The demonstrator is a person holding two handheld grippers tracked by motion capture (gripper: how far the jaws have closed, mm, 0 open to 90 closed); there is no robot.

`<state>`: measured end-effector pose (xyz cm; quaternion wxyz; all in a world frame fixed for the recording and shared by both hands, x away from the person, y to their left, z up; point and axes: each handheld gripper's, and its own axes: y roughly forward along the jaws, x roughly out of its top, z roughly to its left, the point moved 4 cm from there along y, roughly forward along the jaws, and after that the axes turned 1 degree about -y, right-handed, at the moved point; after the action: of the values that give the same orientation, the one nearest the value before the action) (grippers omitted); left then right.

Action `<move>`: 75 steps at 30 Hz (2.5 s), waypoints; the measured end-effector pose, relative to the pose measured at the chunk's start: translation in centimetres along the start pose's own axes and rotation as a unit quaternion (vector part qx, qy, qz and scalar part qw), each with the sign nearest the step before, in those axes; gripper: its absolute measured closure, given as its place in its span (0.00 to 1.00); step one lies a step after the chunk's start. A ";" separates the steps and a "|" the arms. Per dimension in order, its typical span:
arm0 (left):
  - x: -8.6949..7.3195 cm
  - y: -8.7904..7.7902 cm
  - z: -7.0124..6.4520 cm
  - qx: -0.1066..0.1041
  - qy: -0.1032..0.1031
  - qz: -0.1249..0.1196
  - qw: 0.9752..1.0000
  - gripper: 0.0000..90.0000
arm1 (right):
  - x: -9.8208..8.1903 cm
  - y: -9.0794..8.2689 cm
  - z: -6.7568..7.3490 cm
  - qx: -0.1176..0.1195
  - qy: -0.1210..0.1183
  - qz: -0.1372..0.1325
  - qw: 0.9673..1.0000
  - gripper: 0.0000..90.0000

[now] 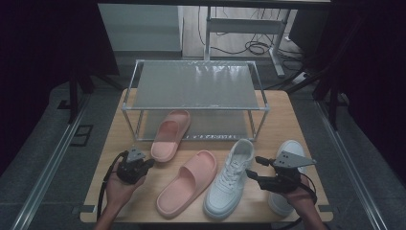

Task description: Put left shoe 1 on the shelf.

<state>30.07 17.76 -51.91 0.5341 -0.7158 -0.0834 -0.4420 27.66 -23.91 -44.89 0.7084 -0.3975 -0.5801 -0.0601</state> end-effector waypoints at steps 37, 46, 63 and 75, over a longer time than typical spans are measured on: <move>0.6 3.1 0.1 0.003 0.021 0.044 0.999 1.00 | -0.1 0.1 -0.1 0.002 0.001 0.003 1.000 0.44; 1.5 4.1 0.3 0.005 0.027 0.050 0.998 1.00 | -0.1 0.1 -0.1 0.002 0.001 0.004 1.000 0.44; 3.5 6.4 0.2 0.000 0.028 0.052 0.998 1.00 | -0.1 0.1 -0.2 0.002 0.001 0.003 1.000 0.44; 4.7 8.1 0.3 0.001 0.014 0.047 0.999 1.00 | -0.2 0.0 -0.2 0.002 0.002 0.004 1.000 0.44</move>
<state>37.89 13.00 -54.13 0.5558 -0.7123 -0.0425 -0.4266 27.82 -24.09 -45.05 0.7104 -0.3979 -0.5777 -0.0570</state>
